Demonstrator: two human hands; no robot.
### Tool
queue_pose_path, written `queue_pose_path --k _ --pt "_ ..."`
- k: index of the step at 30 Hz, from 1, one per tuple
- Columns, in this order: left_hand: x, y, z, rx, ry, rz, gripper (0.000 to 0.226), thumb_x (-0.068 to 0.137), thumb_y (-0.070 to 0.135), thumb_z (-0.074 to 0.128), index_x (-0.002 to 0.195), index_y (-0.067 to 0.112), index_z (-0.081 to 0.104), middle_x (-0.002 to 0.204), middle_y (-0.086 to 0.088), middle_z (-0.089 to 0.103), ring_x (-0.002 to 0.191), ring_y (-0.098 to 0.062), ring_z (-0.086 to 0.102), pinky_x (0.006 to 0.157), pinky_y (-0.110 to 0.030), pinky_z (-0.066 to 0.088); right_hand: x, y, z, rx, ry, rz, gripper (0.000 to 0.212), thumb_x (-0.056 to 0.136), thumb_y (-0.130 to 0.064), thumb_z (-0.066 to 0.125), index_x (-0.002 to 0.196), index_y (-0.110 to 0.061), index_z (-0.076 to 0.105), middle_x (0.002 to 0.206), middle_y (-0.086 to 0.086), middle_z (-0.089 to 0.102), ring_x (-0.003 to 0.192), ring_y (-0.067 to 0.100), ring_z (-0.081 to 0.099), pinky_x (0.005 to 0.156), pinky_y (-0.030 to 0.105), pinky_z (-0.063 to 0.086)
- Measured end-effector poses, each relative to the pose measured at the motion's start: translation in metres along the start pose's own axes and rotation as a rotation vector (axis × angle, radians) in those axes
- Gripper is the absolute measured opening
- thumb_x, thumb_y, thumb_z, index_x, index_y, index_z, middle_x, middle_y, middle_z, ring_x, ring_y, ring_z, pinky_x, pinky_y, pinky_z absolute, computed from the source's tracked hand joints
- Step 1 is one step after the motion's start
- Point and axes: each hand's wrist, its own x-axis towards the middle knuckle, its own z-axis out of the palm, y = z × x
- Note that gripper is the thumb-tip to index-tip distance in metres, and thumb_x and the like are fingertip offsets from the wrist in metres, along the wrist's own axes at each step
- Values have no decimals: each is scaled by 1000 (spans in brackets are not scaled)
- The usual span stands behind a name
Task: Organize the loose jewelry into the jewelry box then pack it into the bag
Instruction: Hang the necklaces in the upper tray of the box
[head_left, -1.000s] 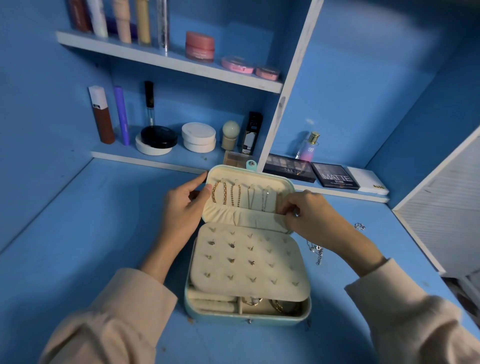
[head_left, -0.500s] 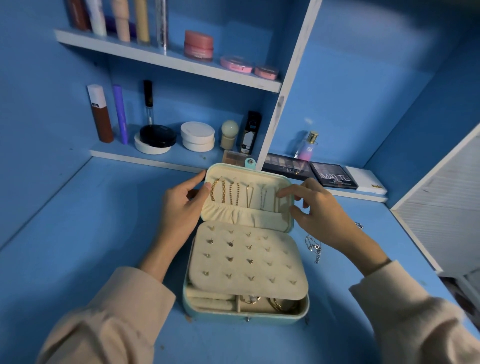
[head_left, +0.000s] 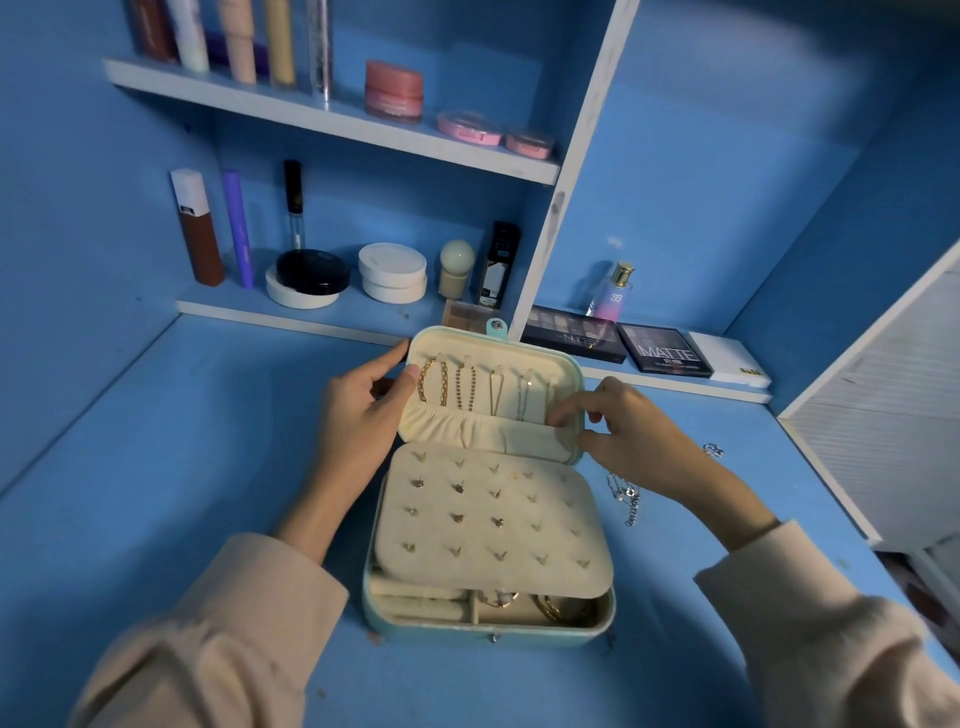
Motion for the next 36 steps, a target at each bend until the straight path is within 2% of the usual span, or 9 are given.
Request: queue_pose_path --k 7,12,14,19,24,28,32,34,36 --pt "1 -4 1 23 18 0 36 93 11 56 129 13 55 89 19 63 72 10 64 57 -11 51 3 -6 1 -122 -86 40 22 87 -21 51 101 -30 65 84 -11 35 99 15 36 95 39 36" --pt "1 -4 0 45 21 9 35 93 9 56 127 15 56 87 19 63 70 12 63 56 -7 48 1 -3 -2 71 -24 11 30 85 -7 52 88 -34 65 80 -8 42 80 11 42 68 17 35" --pt "2 -4 0 56 23 21 35 93 9 56 127 19 54 85 20 63 69 13 62 55 -7 47 -2 2 -5 209 32 25 37 84 0 51 85 -34 64 75 -6 44 68 12 43 60 16 35" --pt "6 -12 -3 157 22 46 34 92 11 58 124 19 60 89 19 64 73 16 61 61 -6 48 -7 27 -18 195 71 66 30 85 -2 57 81 -31 64 71 -6 52 67 18 49 64 27 43" --pt "9 -20 -3 257 13 41 30 91 12 58 120 17 65 94 11 68 75 8 61 63 -3 46 -16 47 -27 -85 -219 77 24 82 -15 64 73 -37 61 77 -12 63 77 11 58 70 16 44" --pt "12 -22 -3 312 7 13 29 91 14 60 119 12 65 106 -3 70 85 -6 62 67 -10 44 -21 55 -22 -181 -277 101 10 79 -33 68 73 -33 61 78 -13 61 80 11 58 75 24 47" --pt "11 -20 -3 332 -1 30 24 88 8 61 110 7 70 88 12 68 69 11 57 65 -8 42 -21 65 -18 -168 -190 112 6 83 -26 66 79 -29 62 79 -10 61 77 12 55 70 19 44" --pt "11 -19 -2 335 -13 44 21 84 13 62 97 0 72 74 12 61 66 2 54 65 -18 42 -17 72 -16 -205 -78 104 10 86 -16 59 87 -25 63 81 -8 58 76 14 52 69 21 44" --pt "10 -17 -1 357 -4 71 33 79 21 59 95 -5 71 78 -4 64 76 -12 53 71 -25 38 -13 78 -16 -243 -13 115 16 86 -13 57 93 -25 63 84 -7 56 77 15 49 73 31 47"
